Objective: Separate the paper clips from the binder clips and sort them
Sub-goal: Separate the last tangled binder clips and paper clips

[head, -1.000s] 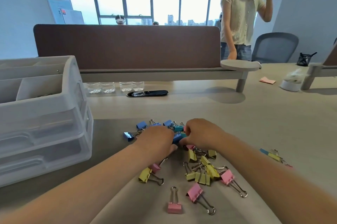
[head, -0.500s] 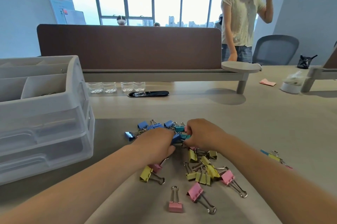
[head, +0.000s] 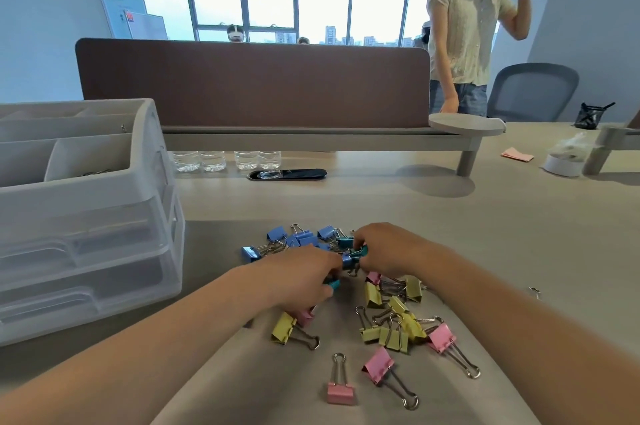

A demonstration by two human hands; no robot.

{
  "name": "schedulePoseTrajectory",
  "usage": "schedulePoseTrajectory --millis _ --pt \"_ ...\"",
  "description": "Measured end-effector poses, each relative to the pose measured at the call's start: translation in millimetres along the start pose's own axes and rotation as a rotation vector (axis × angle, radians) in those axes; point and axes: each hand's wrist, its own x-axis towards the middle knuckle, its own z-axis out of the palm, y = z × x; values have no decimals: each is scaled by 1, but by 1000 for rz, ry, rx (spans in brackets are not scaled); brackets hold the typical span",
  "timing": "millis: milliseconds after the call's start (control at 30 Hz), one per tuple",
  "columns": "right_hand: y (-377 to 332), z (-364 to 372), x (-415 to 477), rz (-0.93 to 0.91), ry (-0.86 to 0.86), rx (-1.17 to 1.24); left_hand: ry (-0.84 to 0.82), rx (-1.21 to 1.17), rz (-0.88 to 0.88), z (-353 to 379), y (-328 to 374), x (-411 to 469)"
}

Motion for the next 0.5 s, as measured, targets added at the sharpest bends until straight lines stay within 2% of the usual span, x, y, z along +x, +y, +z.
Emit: schedulePoseTrajectory --millis 133,500 --pt "1 1 3 -4 22 -23 -44 -3 -12 -3 -4 -1" --pt "3 1 -4 -9 30 -102 34 -87 -31 -2 4 -6"
